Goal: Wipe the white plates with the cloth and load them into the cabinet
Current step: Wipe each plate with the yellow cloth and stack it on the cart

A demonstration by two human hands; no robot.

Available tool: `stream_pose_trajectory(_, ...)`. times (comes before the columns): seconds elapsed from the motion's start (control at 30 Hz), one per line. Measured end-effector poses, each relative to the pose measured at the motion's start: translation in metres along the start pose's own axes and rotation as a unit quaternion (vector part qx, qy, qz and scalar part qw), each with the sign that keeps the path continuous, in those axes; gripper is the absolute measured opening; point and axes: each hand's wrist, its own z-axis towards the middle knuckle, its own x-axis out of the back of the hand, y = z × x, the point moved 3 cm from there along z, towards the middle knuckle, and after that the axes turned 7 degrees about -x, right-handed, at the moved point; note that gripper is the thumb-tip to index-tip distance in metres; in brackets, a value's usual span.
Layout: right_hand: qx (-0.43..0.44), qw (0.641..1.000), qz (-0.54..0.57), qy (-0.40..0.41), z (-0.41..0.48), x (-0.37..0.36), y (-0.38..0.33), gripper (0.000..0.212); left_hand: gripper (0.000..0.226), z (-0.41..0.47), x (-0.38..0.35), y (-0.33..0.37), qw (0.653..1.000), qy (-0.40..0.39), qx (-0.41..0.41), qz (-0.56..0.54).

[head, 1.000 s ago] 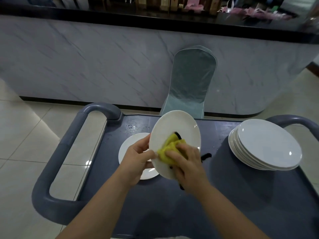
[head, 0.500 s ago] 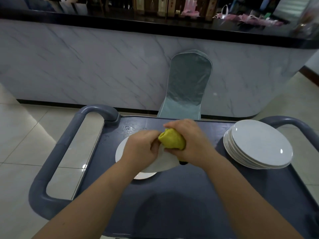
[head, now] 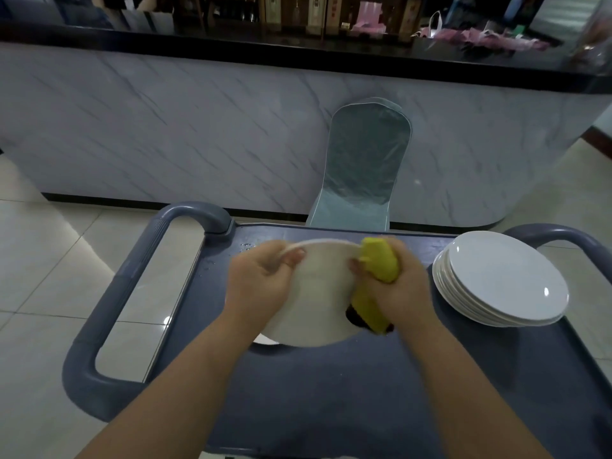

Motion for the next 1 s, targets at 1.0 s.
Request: stream_pose_trajectory(1.0, -0.321, 0.89, 0.312, 0.089, -0.024, -0.01, 0.061, 0.023, 0.026, -0.053, -0.055, -0.037, 0.919, 0.197, 0.297, -0.166)
